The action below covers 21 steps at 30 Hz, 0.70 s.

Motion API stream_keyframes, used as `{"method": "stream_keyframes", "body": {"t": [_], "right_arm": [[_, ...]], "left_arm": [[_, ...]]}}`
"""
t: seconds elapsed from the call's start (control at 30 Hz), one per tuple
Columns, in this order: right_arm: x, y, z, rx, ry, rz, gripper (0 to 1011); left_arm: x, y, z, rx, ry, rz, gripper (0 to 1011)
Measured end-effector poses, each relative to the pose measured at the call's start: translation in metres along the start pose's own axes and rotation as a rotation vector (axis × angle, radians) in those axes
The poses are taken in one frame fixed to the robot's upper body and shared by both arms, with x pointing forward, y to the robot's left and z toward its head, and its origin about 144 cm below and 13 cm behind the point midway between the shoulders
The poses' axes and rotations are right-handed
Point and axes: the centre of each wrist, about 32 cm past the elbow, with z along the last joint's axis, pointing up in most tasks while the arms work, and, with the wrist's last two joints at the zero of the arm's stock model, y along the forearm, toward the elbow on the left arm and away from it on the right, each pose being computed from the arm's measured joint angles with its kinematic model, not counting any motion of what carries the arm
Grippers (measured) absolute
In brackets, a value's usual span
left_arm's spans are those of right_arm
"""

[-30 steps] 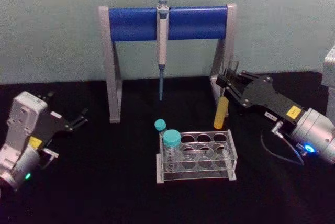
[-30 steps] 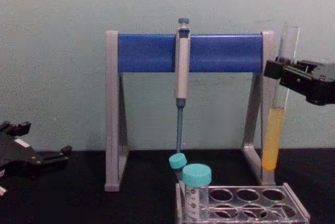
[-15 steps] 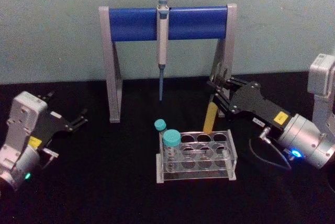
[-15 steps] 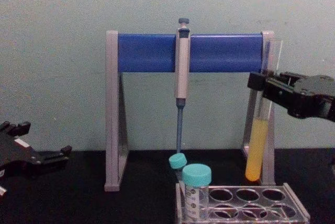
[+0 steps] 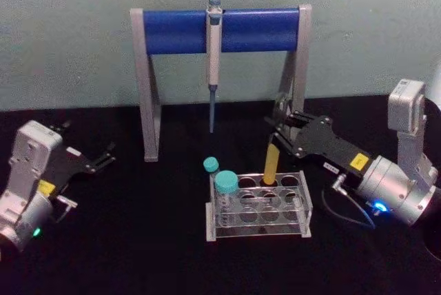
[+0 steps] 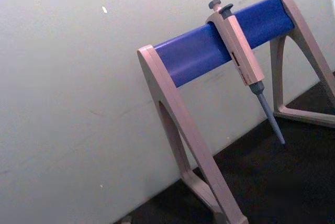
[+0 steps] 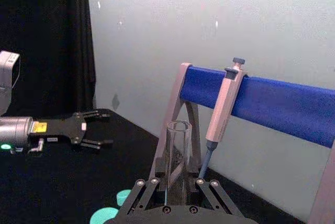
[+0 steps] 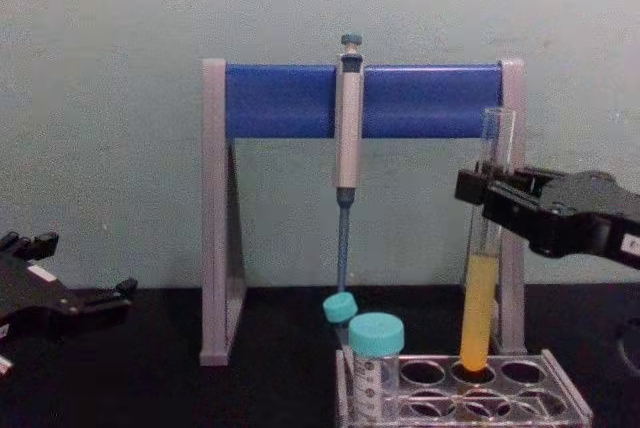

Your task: Pick up the test tube from the test tube rack, shake it, then place it back into the test tube rack.

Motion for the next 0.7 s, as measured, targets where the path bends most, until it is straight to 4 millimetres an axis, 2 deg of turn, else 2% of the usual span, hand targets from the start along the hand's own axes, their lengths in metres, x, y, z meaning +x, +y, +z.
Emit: {"method": "stream_keyframes", "body": {"t": [0.7], "right_arm": [[0.003, 0.008, -0.014, -0.046, 0.015, -0.003, 235]], "left_arm": [[0.000, 0.000, 0.000, 0.000, 0.000, 0.000, 1001]]}}
